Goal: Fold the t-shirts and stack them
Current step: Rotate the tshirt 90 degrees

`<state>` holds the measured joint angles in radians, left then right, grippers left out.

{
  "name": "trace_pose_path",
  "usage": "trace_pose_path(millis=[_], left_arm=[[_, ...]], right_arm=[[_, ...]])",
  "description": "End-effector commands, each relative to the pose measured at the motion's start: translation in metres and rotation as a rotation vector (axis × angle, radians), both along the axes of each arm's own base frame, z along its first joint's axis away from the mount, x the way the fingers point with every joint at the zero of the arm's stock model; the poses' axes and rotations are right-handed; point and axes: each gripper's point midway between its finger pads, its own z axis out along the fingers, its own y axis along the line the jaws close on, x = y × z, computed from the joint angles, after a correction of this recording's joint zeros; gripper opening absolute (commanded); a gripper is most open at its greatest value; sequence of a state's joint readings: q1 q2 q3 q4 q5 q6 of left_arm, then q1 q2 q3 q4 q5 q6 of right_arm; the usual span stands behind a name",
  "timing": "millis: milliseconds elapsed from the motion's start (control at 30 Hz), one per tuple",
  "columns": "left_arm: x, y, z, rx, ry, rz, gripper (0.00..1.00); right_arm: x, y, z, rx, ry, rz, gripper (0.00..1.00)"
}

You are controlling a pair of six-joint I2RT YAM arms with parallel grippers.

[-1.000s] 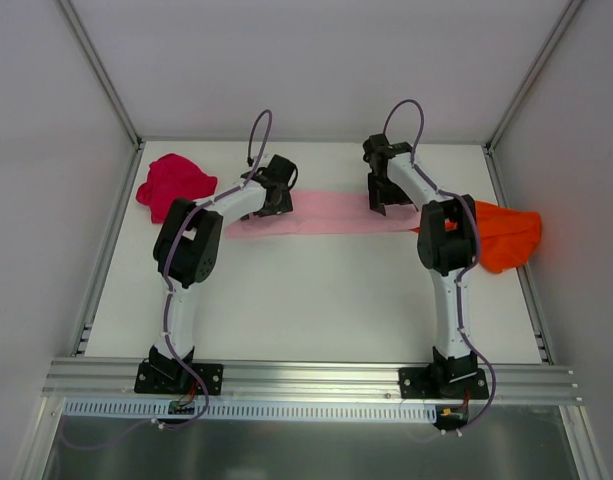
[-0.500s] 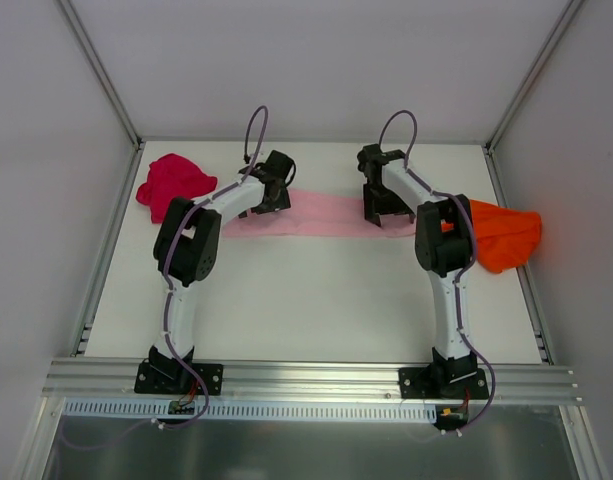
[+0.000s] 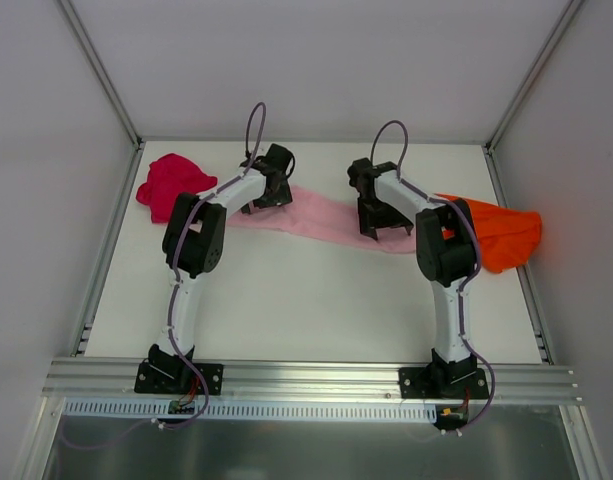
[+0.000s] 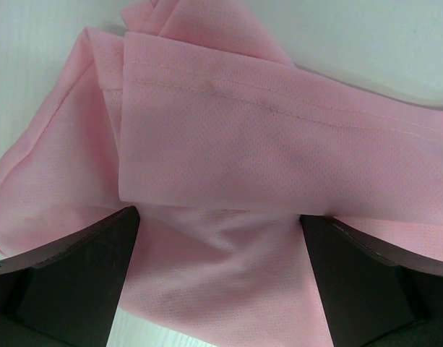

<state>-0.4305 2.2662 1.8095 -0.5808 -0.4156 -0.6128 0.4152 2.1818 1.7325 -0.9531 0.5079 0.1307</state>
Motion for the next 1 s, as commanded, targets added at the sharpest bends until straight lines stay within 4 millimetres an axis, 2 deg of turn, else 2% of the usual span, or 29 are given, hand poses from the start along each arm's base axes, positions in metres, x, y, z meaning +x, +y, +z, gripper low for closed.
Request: trace_pose_path(millis=[0, 167, 300, 400, 467, 500, 567, 600, 700, 767, 967], left_arm=[[-0.005, -0.007, -0.016, -0.056, 0.07, -0.029, 0.99], [0.004, -0.012, -0.019, -0.112, 0.087, -0.034, 0.99], [0.015, -0.023, -0.014, -0.151, 0.079, -0.055, 0.99], [0.023, -0.036, -0.01, -0.209, 0.057, -0.096, 0.99], [0.024, -0.044, -0.011, -0.245, 0.064, -0.121, 0.99], [0.03, -0.048, -0.004, -0.259, 0.047, -0.126, 0.99], [0.03, -0.053, -0.008, -0.276, 0.073, -0.139, 0.99], [0.036, -0.056, 0.001, -0.289, 0.055, -0.144, 0.99], [0.038, -0.068, 0.004, -0.344, 0.06, -0.185, 0.99], [0.039, -0.07, 0.006, -0.351, 0.055, -0.189, 0.99], [0.032, -0.071, -0.004, -0.363, 0.081, -0.204, 0.99]], right_arm=[[-0.019, 0.006, 0.01, 0.012, 0.01, -0.006, 1.0], [-0.038, 0.023, 0.004, 0.073, -0.005, 0.02, 1.0], [-0.056, 0.026, -0.002, 0.058, 0.004, 0.023, 1.0], [-0.07, 0.04, -0.006, 0.081, 0.003, 0.039, 1.0], [-0.081, 0.055, -0.011, 0.1, 0.007, 0.077, 1.0], [-0.088, 0.065, -0.011, 0.109, 0.008, 0.11, 1.0], [-0.098, 0.072, -0.012, 0.108, 0.011, 0.128, 1.0], [-0.103, 0.079, -0.01, 0.112, 0.005, 0.15, 1.0], [-0.122, 0.093, -0.012, 0.132, 0.007, 0.194, 1.0], [-0.135, 0.106, -0.011, 0.162, -0.001, 0.229, 1.0], [-0.163, 0.122, -0.008, 0.141, -0.016, 0.298, 0.99]])
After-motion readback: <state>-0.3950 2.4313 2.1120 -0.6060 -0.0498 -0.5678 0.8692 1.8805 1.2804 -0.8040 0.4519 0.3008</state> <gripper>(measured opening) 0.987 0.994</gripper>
